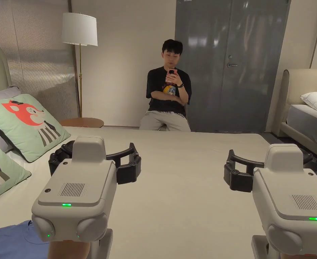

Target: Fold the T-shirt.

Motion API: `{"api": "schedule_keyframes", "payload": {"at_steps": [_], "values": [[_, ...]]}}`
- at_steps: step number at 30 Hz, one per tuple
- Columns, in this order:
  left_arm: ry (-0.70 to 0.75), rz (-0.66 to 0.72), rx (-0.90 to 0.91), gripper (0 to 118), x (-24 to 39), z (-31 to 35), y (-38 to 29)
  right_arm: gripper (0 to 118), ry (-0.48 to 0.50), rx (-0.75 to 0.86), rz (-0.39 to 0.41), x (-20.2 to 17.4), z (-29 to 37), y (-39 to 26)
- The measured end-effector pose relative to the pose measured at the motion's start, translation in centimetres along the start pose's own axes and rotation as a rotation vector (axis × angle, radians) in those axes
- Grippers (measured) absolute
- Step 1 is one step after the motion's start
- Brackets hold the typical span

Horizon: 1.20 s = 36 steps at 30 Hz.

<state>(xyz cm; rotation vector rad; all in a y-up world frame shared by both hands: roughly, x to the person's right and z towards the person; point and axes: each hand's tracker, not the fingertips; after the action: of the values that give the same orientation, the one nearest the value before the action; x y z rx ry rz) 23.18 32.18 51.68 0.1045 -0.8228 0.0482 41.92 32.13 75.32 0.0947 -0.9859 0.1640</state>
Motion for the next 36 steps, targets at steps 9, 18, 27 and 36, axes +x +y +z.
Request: {"api": "schedule_keyframes", "payload": {"at_steps": [9, 18, 27, 36], "values": [[0.002, -0.002, -0.005, 111, 0.1, 0.0, -0.1, 118, -0.001, 0.000, -0.003, 0.1, 0.1, 0.0], [0.000, -0.005, -0.011, 111, 0.2, 0.0, -0.2, 118, -0.006, -0.002, -0.004, 0.2, 0.2, -0.1], [-0.004, 0.004, -0.018, 64, 0.2, 0.2, -0.2, 112, -0.003, -0.002, 0.002, 0.3, 0.3, -0.1], [-0.019, -0.046, -0.004, 0, 1.7, 0.9, -0.1, 0, -0.011, -0.023, 0.036, 0.0, 0.5, -0.2]]}}
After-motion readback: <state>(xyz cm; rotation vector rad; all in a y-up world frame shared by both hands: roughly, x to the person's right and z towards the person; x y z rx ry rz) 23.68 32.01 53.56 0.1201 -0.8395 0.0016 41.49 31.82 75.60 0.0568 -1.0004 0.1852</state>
